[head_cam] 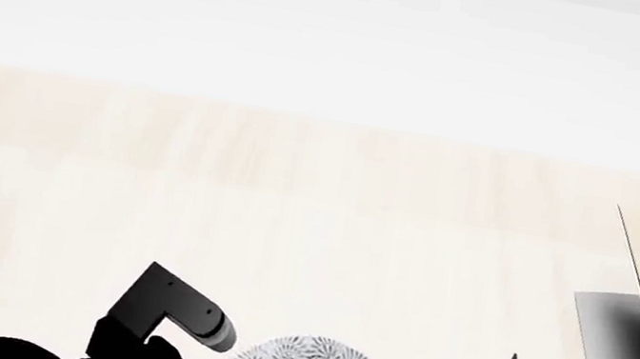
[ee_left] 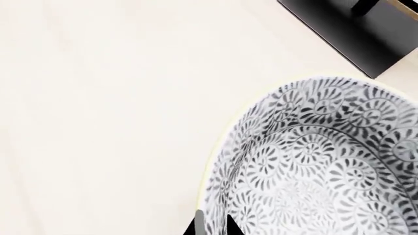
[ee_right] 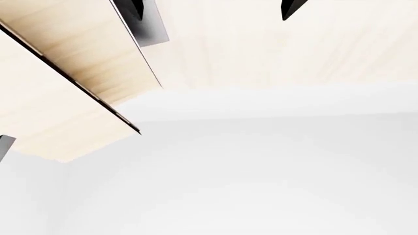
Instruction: Close the top drawer of the cabinet and put the bowl on top of it.
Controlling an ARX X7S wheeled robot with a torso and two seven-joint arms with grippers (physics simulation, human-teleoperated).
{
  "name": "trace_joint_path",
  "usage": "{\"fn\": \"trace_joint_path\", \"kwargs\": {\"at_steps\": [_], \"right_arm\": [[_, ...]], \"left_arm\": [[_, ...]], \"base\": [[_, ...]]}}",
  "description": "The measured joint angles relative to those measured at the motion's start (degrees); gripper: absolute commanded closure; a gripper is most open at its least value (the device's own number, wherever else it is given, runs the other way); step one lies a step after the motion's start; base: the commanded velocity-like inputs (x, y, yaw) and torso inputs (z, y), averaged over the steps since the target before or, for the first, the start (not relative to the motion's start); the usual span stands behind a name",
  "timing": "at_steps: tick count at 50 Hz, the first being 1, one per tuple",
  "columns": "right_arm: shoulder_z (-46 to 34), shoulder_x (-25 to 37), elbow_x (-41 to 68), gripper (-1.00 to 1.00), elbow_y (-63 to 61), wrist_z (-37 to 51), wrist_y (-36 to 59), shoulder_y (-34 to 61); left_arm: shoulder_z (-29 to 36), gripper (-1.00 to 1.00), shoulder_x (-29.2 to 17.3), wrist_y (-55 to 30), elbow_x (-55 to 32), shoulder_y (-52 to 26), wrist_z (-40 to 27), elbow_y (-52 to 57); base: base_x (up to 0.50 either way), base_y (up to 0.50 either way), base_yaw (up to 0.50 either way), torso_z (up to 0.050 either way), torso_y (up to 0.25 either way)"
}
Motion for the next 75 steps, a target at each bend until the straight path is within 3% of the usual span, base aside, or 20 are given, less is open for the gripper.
{"fn": "trace_joint_path", "kwargs": {"at_steps": [43,75], "right_arm": [[1.11,1.45,1.14,-1.0,-2.75,1.06,-0.21,-1.31],[1.55,2.1,1.54,-1.0,-3.74,1.42,-0.82,-2.63]], "left_arm": [[-10.52,1.0,-7.34,-17.3,-9.94,-9.28,-15.48,23.57],[-23.52,1.0,-8.53,-29.11,-22.36,-27.31,-27.0,28.52]], "base": [[0.0,0.0,0.0,0.0,0.0],[0.0,0.0,0.0,0.0,0.0]]}}
